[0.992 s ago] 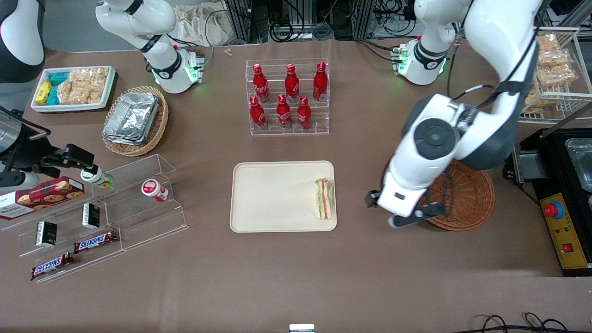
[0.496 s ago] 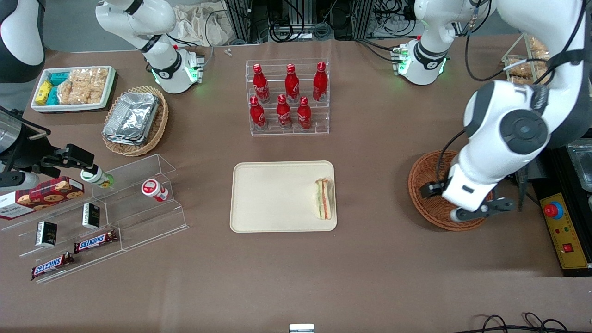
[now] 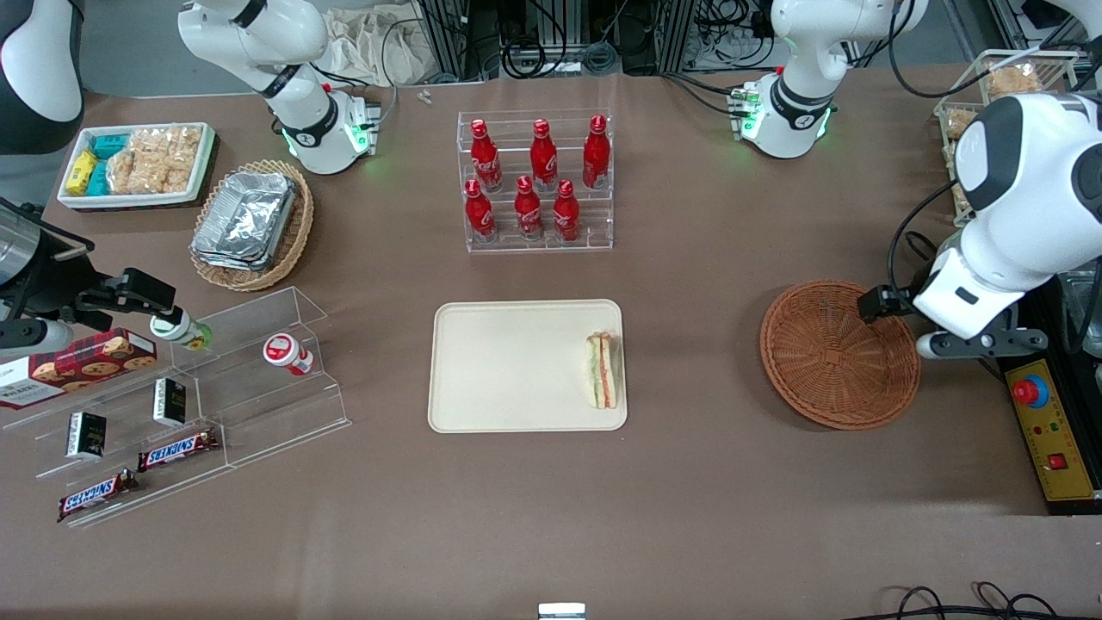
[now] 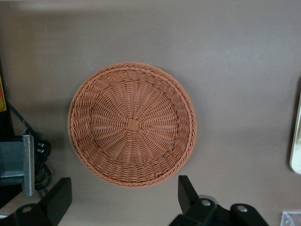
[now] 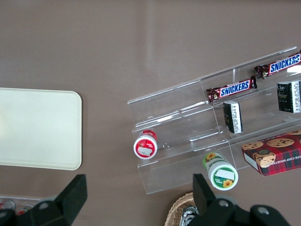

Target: Place sandwich from basket to tray

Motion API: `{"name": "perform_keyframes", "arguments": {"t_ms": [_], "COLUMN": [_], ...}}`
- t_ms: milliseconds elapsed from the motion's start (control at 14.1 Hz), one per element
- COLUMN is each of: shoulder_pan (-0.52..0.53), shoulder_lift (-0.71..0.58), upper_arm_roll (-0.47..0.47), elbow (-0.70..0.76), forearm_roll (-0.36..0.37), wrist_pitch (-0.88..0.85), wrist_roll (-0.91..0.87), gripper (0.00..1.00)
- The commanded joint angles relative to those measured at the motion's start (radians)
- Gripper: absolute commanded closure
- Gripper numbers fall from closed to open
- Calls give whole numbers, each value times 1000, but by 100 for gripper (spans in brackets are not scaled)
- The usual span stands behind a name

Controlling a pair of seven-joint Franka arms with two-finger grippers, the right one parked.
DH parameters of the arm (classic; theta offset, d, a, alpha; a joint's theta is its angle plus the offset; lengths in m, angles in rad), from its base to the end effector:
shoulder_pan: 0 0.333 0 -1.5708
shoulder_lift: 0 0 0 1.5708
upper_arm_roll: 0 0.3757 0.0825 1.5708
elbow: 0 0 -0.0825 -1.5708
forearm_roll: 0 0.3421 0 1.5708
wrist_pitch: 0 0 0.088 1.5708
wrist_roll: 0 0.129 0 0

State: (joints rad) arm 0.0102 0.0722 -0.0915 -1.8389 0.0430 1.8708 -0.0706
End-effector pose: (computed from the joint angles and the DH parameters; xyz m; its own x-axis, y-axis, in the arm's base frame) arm 0.5408 -0.0384 0.5331 0.9990 -0.0234 -0.0377 -0.0248 -0.9990 -0.0367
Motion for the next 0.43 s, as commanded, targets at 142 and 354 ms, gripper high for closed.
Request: {"name": "perform_keyframes", "arguments": {"t_ms": [142,354], "shoulder_pan": [20,22], "shoulder_lift": [-2,87], "upper_arm_roll": [22,26], "elbow": [41,197], "forearm_roll": [-17,-14], "wrist_pitch": [-64,-206], "wrist_roll": [98,139], "gripper": [0,0]}}
